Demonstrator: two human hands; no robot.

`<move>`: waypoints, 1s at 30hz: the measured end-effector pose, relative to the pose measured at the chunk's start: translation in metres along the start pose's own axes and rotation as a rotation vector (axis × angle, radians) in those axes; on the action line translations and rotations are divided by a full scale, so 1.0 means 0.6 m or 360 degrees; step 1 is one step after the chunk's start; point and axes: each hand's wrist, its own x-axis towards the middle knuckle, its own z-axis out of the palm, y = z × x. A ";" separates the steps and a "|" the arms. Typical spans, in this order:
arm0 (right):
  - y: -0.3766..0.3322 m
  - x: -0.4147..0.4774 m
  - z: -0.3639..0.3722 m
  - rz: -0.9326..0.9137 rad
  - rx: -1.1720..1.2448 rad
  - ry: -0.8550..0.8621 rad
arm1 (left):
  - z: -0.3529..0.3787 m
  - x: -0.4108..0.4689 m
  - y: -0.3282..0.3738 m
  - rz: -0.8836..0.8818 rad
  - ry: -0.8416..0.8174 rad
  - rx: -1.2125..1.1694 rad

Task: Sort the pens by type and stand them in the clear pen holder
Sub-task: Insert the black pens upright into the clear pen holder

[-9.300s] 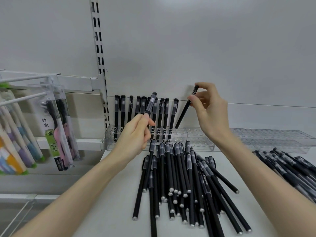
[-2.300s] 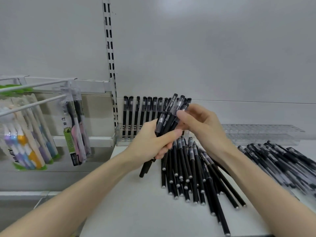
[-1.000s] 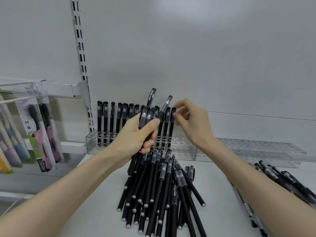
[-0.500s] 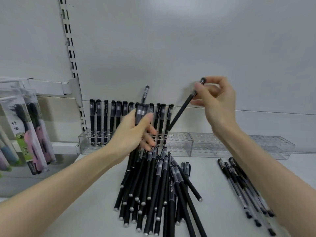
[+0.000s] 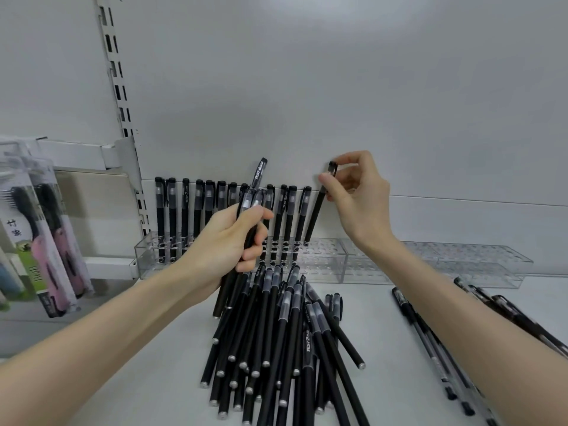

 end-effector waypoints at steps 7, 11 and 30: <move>0.011 -0.020 0.010 -0.0031 -0.0243 -0.0235 | 0.007 -0.006 -0.005 0.0024 -0.0122 0.0013; 0.004 -0.023 0.001 -0.0064 -0.0345 -0.0198 | 0.013 -0.009 -0.002 0.0040 -0.0184 0.0115; -0.065 -0.038 -0.037 0.0555 0.0837 -0.0233 | 0.014 -0.025 0.012 0.0122 -0.0443 0.0660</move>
